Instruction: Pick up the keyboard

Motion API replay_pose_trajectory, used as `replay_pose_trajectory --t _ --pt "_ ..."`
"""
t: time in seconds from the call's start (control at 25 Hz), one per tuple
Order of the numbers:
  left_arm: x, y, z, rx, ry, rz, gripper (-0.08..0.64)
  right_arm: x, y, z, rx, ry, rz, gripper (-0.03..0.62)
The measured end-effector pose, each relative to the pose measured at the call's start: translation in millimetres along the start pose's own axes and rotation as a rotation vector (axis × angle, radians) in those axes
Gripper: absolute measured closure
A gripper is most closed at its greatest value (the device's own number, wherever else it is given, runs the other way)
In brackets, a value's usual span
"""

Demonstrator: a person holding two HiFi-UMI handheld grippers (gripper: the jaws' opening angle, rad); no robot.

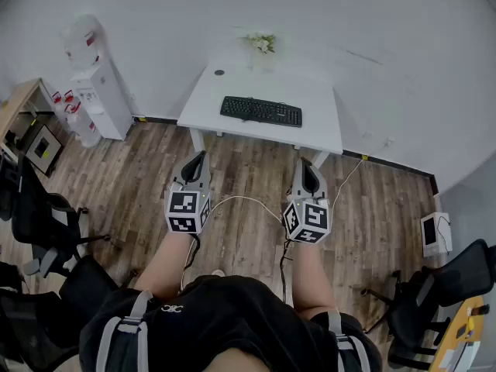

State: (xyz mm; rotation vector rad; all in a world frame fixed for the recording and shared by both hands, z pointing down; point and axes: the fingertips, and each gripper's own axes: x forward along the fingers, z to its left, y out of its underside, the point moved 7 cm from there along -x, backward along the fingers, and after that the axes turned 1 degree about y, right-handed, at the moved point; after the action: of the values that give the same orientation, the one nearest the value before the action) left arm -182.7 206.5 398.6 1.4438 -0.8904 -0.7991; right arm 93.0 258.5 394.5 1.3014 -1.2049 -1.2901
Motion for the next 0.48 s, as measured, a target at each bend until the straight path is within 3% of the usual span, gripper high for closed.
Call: replay_pose_trajectory --t 0.48 --pt "6.6 3.9 17.9 -0.003 0.018 0.020 0.549 13.8 3.7 18.5 0.060 -0.025 -0.006 0.589"
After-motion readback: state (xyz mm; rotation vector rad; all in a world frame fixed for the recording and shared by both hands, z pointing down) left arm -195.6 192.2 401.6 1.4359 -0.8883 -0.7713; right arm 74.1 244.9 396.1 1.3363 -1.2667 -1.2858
